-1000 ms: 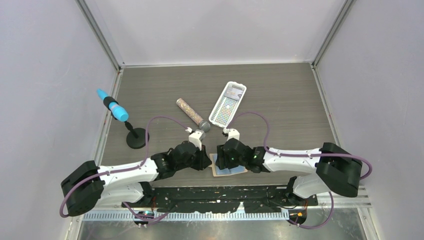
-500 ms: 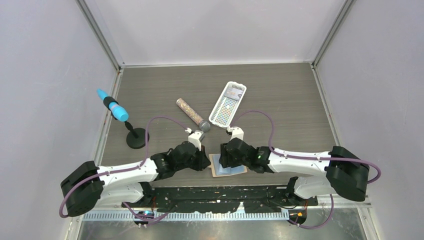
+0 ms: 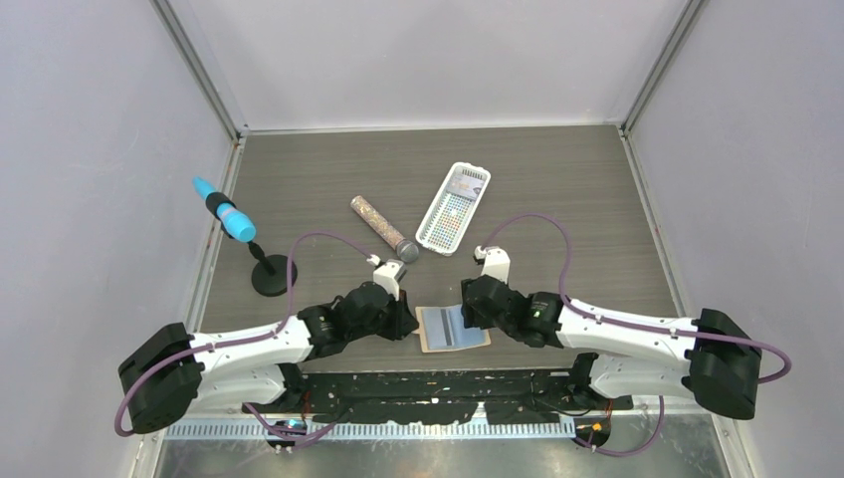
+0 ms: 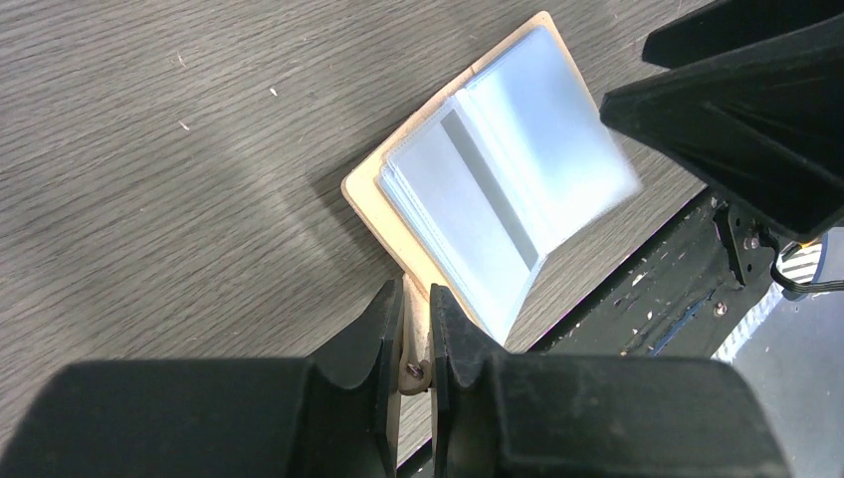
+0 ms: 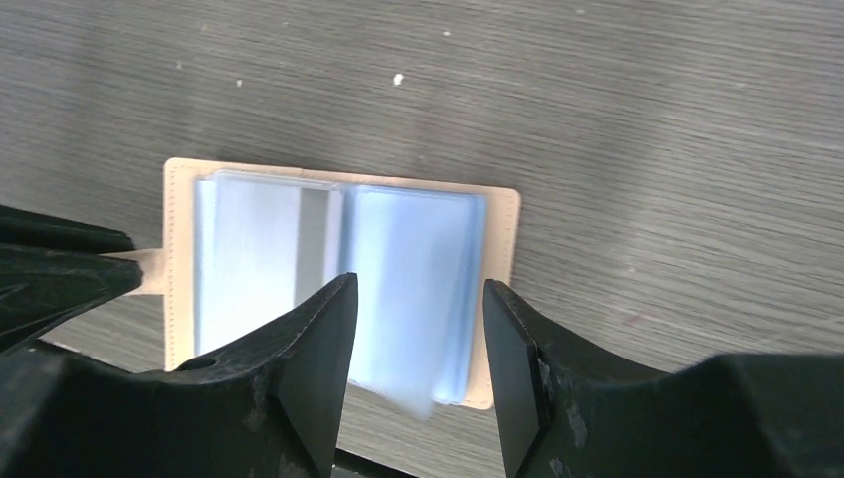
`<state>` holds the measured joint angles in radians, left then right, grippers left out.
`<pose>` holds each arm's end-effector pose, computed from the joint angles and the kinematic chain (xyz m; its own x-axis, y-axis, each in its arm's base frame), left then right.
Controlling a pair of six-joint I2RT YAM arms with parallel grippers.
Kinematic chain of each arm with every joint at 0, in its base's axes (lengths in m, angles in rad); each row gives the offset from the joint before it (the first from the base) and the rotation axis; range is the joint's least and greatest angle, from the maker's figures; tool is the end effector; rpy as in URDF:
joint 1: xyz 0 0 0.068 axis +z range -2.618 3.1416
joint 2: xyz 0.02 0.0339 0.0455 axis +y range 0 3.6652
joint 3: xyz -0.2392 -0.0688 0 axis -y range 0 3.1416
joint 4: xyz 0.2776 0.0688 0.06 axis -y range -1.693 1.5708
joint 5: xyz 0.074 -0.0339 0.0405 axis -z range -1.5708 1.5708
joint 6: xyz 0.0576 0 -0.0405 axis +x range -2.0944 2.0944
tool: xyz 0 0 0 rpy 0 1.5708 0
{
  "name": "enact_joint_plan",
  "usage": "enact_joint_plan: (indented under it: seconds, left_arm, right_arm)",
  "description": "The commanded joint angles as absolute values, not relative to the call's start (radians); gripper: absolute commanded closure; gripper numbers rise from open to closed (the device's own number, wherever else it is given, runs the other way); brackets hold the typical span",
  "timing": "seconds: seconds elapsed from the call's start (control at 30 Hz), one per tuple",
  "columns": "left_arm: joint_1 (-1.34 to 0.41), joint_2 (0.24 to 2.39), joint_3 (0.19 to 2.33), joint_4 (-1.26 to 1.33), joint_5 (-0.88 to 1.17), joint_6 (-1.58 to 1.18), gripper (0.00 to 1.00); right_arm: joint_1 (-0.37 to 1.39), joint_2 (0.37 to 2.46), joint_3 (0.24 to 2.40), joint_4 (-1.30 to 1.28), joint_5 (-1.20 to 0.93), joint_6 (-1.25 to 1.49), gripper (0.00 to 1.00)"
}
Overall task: Take the credit cards out of the card holder
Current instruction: Remove the credit card from the card holder.
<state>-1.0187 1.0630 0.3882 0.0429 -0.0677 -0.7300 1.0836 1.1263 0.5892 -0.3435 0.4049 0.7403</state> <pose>0.1418 -0.2227 0.1183 -0.7783 -0.0052 -0.6279 0.4051 0.7599 -0.5083 0.1451 0.2255 0.1411 -0.7352 -0.0633 -0.6749 -0.2694 0.9409 0.2052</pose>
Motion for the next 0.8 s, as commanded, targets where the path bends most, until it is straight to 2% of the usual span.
enact_joint_plan:
  seconds: [0.0, 0.23, 0.43, 0.77]
  left_arm:
    - [-1.015, 1.046, 0.389, 0.063, -0.077, -0.733, 1.0]
    - [-1.015, 1.048, 0.388, 0.063, -0.073, -0.736, 1.0]
    - [-1.015, 1.043, 0.382, 0.066, -0.076, -0.736, 1.0]
    - [-1.015, 1.039, 0.381, 0.064, -0.074, -0.736, 1.0]
  right_arm:
    - [1.08, 1.102, 0.655, -0.431, 0.499, 0.73, 0.44]
    - [1.08, 1.1, 0.625, -0.22, 0.278, 0.665, 0.44]
    - [1.074, 1.181, 0.618, -0.151, 0.209, 0.662, 0.45]
    - [1.075, 1.299, 0.614, -0.079, 0.13, 0.691, 0.36]
